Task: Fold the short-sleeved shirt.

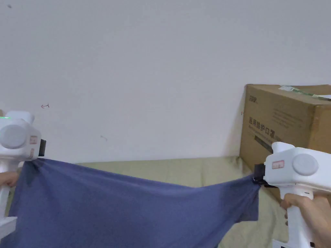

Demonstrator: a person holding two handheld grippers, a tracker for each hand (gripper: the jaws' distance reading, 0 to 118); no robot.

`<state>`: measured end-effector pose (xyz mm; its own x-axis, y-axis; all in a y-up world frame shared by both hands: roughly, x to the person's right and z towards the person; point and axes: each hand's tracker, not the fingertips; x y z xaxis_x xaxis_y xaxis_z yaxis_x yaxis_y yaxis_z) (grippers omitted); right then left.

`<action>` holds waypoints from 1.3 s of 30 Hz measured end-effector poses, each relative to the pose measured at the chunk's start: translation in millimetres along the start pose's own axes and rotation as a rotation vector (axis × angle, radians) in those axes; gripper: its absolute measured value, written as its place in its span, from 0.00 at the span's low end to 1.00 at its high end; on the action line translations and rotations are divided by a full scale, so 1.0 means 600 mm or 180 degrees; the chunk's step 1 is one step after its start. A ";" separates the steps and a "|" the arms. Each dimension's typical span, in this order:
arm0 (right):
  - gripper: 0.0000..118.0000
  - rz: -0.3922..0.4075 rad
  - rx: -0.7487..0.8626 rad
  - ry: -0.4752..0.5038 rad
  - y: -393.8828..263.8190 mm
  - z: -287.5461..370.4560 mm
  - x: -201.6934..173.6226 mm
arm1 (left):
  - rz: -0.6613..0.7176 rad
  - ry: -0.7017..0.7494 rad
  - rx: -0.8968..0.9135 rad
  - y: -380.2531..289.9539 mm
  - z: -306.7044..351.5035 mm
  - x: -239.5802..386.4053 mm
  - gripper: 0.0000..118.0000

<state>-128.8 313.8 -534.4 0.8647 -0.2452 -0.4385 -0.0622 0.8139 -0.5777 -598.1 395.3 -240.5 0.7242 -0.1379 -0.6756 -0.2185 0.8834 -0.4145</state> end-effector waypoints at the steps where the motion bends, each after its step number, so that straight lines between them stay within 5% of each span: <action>1: 0.02 0.0023 0.0068 -0.0009 0.026 0.003 -0.011 | -0.0014 0.0025 0.0044 0.014 0.008 -0.008 0.01; 9: 0.02 -0.0037 0.0363 -0.0088 0.210 0.016 -0.073 | 0.0042 0.0167 0.0374 0.111 0.021 -0.044 0.01; 21: 0.02 0.0134 0.0731 -0.0514 0.456 -0.084 -0.168 | -0.0047 0.0406 0.0672 0.270 -0.136 0.032 0.01; 31: 0.02 0.0298 0.1210 -0.0566 0.545 -0.074 -0.181 | -0.0081 0.0679 0.1195 0.358 -0.178 0.084 0.01; 34: 0.02 0.0411 0.1275 -0.0626 0.549 -0.057 -0.183 | 0.0060 0.0670 0.1292 0.359 -0.162 0.078 0.01; 36: 0.02 0.0235 0.1335 -0.0429 0.543 -0.060 -0.173 | 0.0181 0.0662 0.1379 0.345 -0.163 0.072 0.01; 39: 0.02 0.0409 0.1172 -0.0461 0.512 -0.093 -0.170 | 0.0182 0.0695 0.1375 0.312 -0.191 0.062 0.01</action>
<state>-263.9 559.6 -705.5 0.9243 -0.0740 -0.3744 -0.0145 0.9735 -0.2282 -687.4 504.4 -413.2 0.5547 -0.1337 -0.8213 0.0711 0.9910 -0.1133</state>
